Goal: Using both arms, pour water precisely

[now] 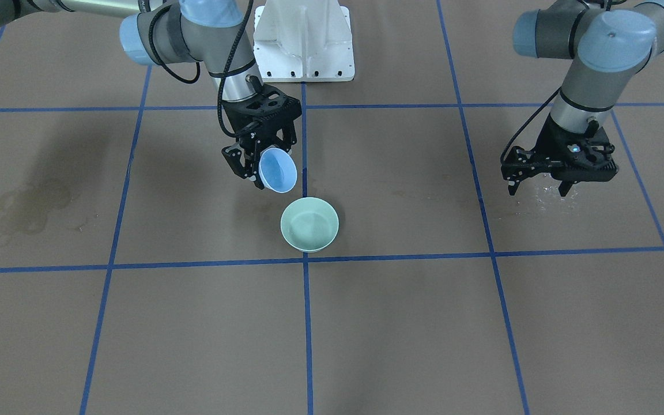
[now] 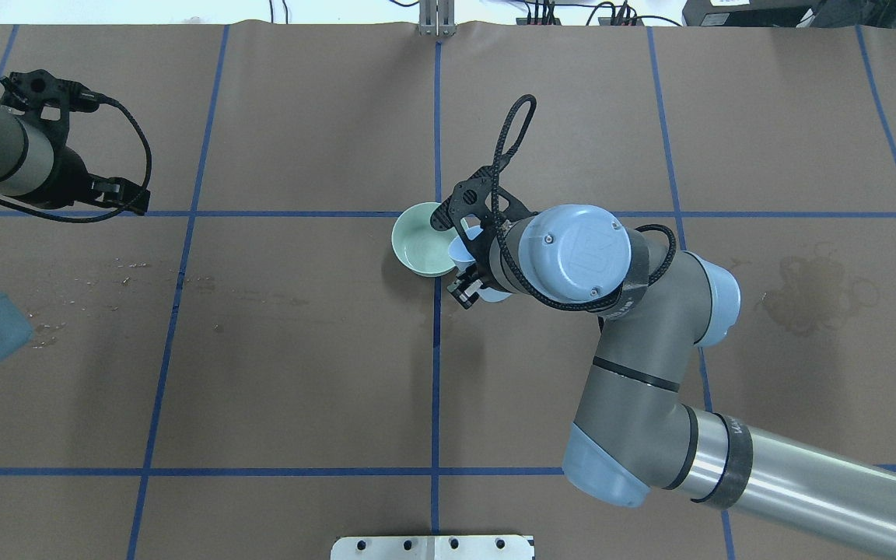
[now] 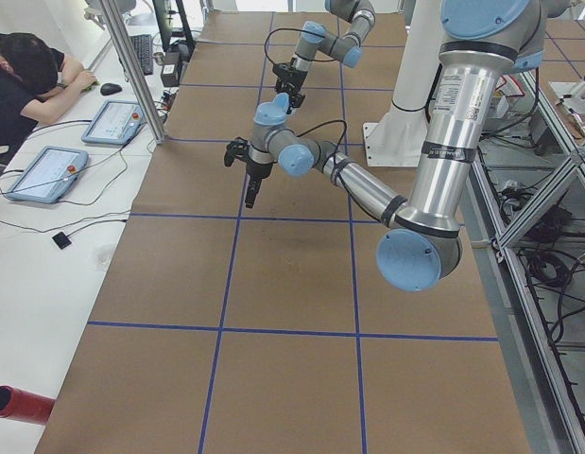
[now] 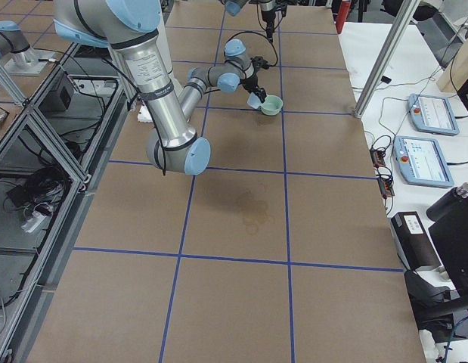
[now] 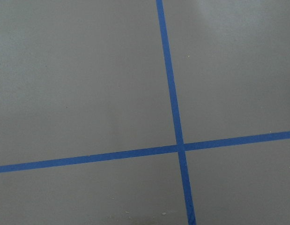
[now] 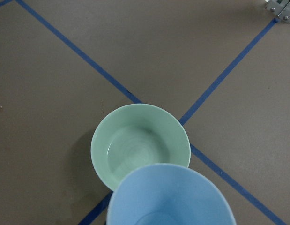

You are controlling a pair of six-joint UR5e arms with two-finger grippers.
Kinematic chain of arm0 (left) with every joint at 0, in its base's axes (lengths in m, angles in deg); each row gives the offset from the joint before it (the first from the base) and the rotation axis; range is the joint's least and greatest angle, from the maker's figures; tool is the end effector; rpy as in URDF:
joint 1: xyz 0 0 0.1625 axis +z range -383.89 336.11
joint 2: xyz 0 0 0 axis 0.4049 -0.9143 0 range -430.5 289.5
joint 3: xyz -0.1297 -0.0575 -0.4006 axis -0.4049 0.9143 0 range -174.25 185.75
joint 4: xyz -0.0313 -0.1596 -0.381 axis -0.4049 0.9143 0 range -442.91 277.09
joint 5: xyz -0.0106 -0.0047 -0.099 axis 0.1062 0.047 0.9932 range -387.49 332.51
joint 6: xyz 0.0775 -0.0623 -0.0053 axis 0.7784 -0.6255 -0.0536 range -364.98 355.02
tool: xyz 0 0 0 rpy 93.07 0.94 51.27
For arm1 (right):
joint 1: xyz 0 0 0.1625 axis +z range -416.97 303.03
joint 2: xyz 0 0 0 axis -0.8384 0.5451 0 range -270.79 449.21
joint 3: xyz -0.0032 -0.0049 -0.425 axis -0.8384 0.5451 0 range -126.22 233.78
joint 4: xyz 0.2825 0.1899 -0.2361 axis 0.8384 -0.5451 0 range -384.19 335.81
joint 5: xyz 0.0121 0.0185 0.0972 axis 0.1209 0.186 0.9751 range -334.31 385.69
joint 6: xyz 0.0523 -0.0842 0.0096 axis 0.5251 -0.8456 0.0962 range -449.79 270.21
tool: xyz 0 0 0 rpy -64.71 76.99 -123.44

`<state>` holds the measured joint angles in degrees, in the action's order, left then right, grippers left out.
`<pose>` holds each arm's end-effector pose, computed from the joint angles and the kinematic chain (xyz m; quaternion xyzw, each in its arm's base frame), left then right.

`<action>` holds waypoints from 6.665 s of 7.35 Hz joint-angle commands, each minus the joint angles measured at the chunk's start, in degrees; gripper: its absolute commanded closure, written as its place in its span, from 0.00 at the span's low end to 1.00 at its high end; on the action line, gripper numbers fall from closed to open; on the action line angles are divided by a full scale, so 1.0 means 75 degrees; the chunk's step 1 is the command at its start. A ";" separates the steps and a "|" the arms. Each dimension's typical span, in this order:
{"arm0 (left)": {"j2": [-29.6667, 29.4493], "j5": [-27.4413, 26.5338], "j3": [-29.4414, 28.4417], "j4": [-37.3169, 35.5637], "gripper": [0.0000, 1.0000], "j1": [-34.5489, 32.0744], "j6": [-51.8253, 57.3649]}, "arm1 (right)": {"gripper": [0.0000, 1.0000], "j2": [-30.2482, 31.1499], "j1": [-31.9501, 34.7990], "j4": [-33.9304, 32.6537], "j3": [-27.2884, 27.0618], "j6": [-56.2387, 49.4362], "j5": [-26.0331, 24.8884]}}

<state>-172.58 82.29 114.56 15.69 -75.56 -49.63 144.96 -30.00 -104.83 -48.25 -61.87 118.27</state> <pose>0.2704 -0.5027 0.3856 0.1423 0.3416 0.0068 0.9290 -0.5197 -0.4091 0.2042 0.3130 -0.3466 -0.2768 0.8398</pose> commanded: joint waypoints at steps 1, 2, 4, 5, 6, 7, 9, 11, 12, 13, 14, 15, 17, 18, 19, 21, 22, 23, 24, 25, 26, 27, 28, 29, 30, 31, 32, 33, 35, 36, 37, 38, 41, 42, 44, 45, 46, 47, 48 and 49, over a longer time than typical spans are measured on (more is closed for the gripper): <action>0.0005 0.0000 -0.0013 0.0001 0.00 -0.0001 0.0001 | 1.00 -0.0050 0.0002 -0.0870 0.0104 -0.0124 0.0603; 0.0005 0.0000 -0.0036 0.0013 0.00 -0.0001 0.0001 | 1.00 -0.0131 0.0002 -0.0884 0.0360 -0.0159 0.0710; 0.0005 -0.0012 -0.0060 0.0024 0.00 0.0011 0.0001 | 1.00 -0.0984 0.0201 -0.1002 0.1308 -0.0241 0.0956; 0.0005 -0.0012 -0.0071 0.0024 0.00 0.0011 0.0001 | 1.00 -0.1150 0.0294 -0.0990 0.1590 -0.0299 0.1015; 0.0005 -0.0012 -0.0072 0.0024 0.00 0.0011 0.0001 | 1.00 -0.1326 0.0423 -0.1001 0.1883 -0.0404 0.1166; 0.0005 -0.0012 -0.0072 0.0024 0.00 0.0011 -0.0011 | 1.00 -0.1490 0.0517 -0.1013 0.2141 -0.0417 0.1365; 0.0005 -0.0012 -0.0072 0.0024 0.00 0.0011 -0.0011 | 1.00 -0.1934 0.0576 -0.1176 0.2669 -0.0475 0.1542; -0.0006 -0.0012 -0.0072 0.0024 0.00 0.0023 -0.0011 | 1.00 -0.2544 0.0611 -0.2471 0.2870 -0.1000 0.1555; 0.0005 -0.0012 -0.0083 0.0024 0.00 0.0034 -0.0011 | 1.00 -0.2604 0.0623 -0.2640 0.2859 -0.1096 0.1554; -0.0006 -0.0012 -0.0118 0.0036 0.00 0.0034 -0.0023 | 1.00 -0.2616 0.0670 -0.2654 0.2870 -0.1131 0.1554; 0.0005 -0.0012 -0.0118 0.0036 0.00 0.0034 -0.0011 | 1.00 -0.2640 0.0682 -0.2735 0.2894 -0.1225 0.1554; -0.0006 -0.0012 -0.0130 0.0036 0.00 0.0034 -0.0023 | 1.00 -0.3034 0.0682 -0.3084 0.3265 -0.1260 0.1520; -0.0006 -0.0012 -0.0130 0.0036 0.00 0.0034 -0.0011 | 1.00 -0.3577 0.0670 -0.3287 0.3865 -0.1319 0.1438; -0.0006 -0.0012 -0.0130 0.0036 0.00 0.0034 -0.0023 | 1.00 -0.3647 0.0647 -0.3530 0.3948 -0.1319 0.1252; -0.0006 0.0000 -0.0130 0.0036 0.00 0.0034 -0.0011 | 1.00 -0.3810 0.0624 -0.3811 0.4181 -0.1331 0.1111; -0.0006 0.0000 -0.0130 0.0036 0.00 0.0034 -0.0011 | 1.00 -0.3941 0.0577 -0.4048 0.4370 -0.1319 0.1027; -0.0006 0.0000 -0.0130 0.0036 0.00 0.0023 -0.0011 | 1.00 -0.3929 0.0530 -0.4083 0.4370 -0.1331 0.1004; 0.0005 0.0000 -0.0142 0.0025 0.00 0.0011 0.0001 | 1.00 -0.4010 0.0518 -0.4258 0.4370 -0.1331 0.1015; 0.0005 0.0081 -0.0153 0.0013 0.00 0.0011 0.0001 | 1.00 -0.4197 0.0437 -0.4515 0.4428 -0.1354 0.0830; 0.0005 0.0442 -0.0165 0.0001 0.00 -0.0012 0.0001 | 1.00 -0.4245 0.0308 -0.4540 0.4464 -0.1447 0.0561; 0.0005 0.0468 -0.0154 0.0001 0.00 -0.0036 0.0001 | 1.00 -0.4269 0.0261 -0.4541 0.4511 -0.1460 0.0384; 0.0005 0.0469 -0.0154 0.0001 0.00 -0.0036 0.0001 | 1.00 -0.4257 0.0248 -0.4541 0.4523 -0.1483 0.0371; 0.0005 0.0469 -0.0154 0.0001 0.00 -0.0036 0.0001 | 1.00 -0.4246 0.0214 -0.4541 0.4511 -0.1495 0.0359; 0.0005 0.0480 -0.0154 0.0001 0.00 -0.0036 -0.0011 | 1.00 -0.4211 0.0190 -0.4517 0.4476 -0.1495 0.0359; 0.0005 0.0480 -0.0142 0.0001 0.00 -0.0036 -0.0011 | 1.00 -0.4141 0.0190 -0.4471 0.4383 -0.1483 0.0359; -0.0006 0.0480 -0.0142 0.0001 0.00 -0.0036 -0.0034 | 1.00 -0.4001 0.0190 -0.4470 0.4069 -0.1483 0.0359; -0.0006 0.0469 -0.0142 0.0001 0.00 -0.0036 -0.0046 | 1.00 -0.3651 0.0213 -0.4331 0.3451 -0.1379 0.0359; -0.0006 0.0469 -0.0153 0.0001 0.00 -0.0036 -0.0046 | 1.00 -0.3219 0.0283 -0.3982 0.2551 -0.1192 0.0359; -0.0030 0.0469 -0.0142 0.0001 0.00 -0.0024 -0.0093 | 1.00 -0.2479 0.0563 -0.3000 0.1445 -0.0280 0.0359; -0.0041 0.0469 -0.0142 0.0001 0.00 -0.0024 -0.0105 | 1.00 -0.1989 0.0750 -0.1718 0.1197 0.0710 0.0313; -0.0065 0.0480 -0.0119 0.0001 0.00 -0.0013 -0.0116 | 1.00 -0.1555 0.0868 -0.0475 0.1021 0.1636 -0.0117; -0.0065 0.0480 -0.0072 -0.0011 0.00 -0.0024 -0.0140 | 1.00 -0.1086 0.0927 -0.0010 0.0462 0.1959 -0.0690; -0.0042 0.0480 -0.0072 -0.0022 0.00 -0.0024 -0.0140 | 1.00 0.1942 0.1137 0.0053 -0.2221 0.3947 -0.2789; -0.0030 0.0527 -0.0072 -0.0022 0.00 -0.0024 -0.0140 | 1.00 0.2348 0.1220 -0.0017 -0.2169 0.4291 -0.3570; -0.0053 0.0527 -0.0072 -0.0022 0.00 -0.0024 -0.0198 | 1.00 0.3542 0.1209 -0.0099 -0.2203 0.5973 -0.4478; -0.0053 0.0527 -0.0072 -0.0022 0.00 -0.0024 -0.0198 | 1.00 0.4070 0.0977 -0.0088 -0.2215 0.6921 -0.5096; -0.0053 0.0527 -0.0072 -0.0022 0.00 -0.0013 -0.0245 | 1.00 0.4643 0.0325 -0.0088 -0.2076 0.7824 -0.6076; -0.0042 0.0527 -0.0048 -0.0022 0.00 -0.0013 -0.0315 | 1.00 0.4985 -0.0192 -0.0076 -0.1994 0.8587 -0.6585; -0.0041 0.0527 -0.0048 -0.0022 0.00 -0.0024 -0.0327 | 1.00 0.5592 -0.0626 -0.0041 -0.1946 0.9453 -0.6984; -0.0041 0.0527 -0.0037 -0.0022 0.00 -0.0024 -0.0327 | 1.00 0.6004 -0.1083 -0.0029 -0.1934 1.0158 -0.7418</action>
<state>-172.90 86.24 114.20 15.52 -75.70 -51.98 185.48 -33.68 -105.22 -63.07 6.91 67.01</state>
